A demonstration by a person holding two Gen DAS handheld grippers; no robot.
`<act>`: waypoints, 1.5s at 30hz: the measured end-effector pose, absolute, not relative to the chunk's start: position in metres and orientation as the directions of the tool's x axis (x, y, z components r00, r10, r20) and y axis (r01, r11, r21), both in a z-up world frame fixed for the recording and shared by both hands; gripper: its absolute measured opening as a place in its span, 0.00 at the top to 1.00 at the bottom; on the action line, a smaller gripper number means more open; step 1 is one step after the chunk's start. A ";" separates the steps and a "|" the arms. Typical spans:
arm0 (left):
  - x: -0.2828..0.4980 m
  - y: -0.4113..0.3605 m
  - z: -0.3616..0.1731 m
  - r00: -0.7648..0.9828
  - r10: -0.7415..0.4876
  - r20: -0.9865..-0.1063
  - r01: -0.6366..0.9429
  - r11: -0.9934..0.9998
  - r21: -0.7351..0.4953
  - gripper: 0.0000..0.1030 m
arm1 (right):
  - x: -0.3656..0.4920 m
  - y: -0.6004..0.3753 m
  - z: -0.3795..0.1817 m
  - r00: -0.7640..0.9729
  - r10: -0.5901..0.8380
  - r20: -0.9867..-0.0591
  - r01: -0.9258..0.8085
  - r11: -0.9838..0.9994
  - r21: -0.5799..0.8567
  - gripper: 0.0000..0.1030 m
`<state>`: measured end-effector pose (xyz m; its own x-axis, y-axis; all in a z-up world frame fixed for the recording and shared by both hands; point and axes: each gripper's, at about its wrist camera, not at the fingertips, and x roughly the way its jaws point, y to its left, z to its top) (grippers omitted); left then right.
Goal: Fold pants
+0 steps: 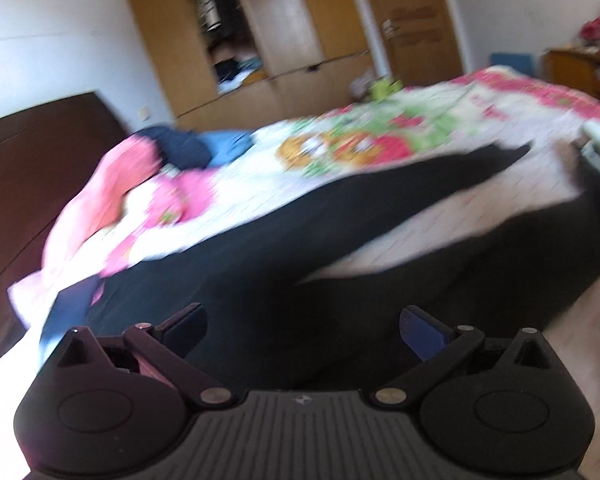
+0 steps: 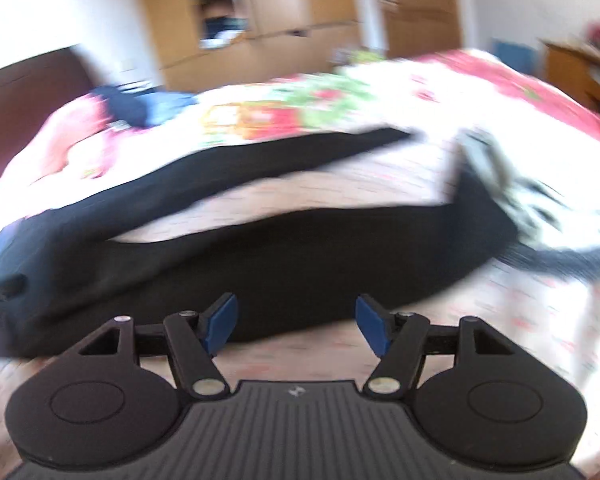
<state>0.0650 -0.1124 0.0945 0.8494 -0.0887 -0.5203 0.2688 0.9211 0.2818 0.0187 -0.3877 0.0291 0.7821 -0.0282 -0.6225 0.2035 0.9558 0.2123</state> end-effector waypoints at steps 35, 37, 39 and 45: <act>0.277 0.054 0.072 0.819 -0.099 -0.565 0.399 0.806 0.438 0.00 | 0.263 -0.290 0.064 0.667 0.232 -0.708 -0.340 0.940 -0.012 0.67; 0.307 0.081 0.073 0.815 -0.044 -0.578 0.373 0.803 0.465 0.00 | 0.327 -0.248 0.056 0.618 0.285 -0.733 -0.481 0.875 -0.065 0.66; 0.336 0.106 0.071 0.790 -0.025 -0.613 0.370 0.816 0.445 0.00 | 0.381 -0.214 0.046 0.552 0.291 -0.781 -0.566 0.819 -0.095 0.56; 0.404 0.150 0.047 0.675 -0.003 -0.738 0.405 0.838 0.367 0.00 | 0.471 -0.173 0.017 0.449 0.249 -0.858 -0.653 0.747 -0.125 0.54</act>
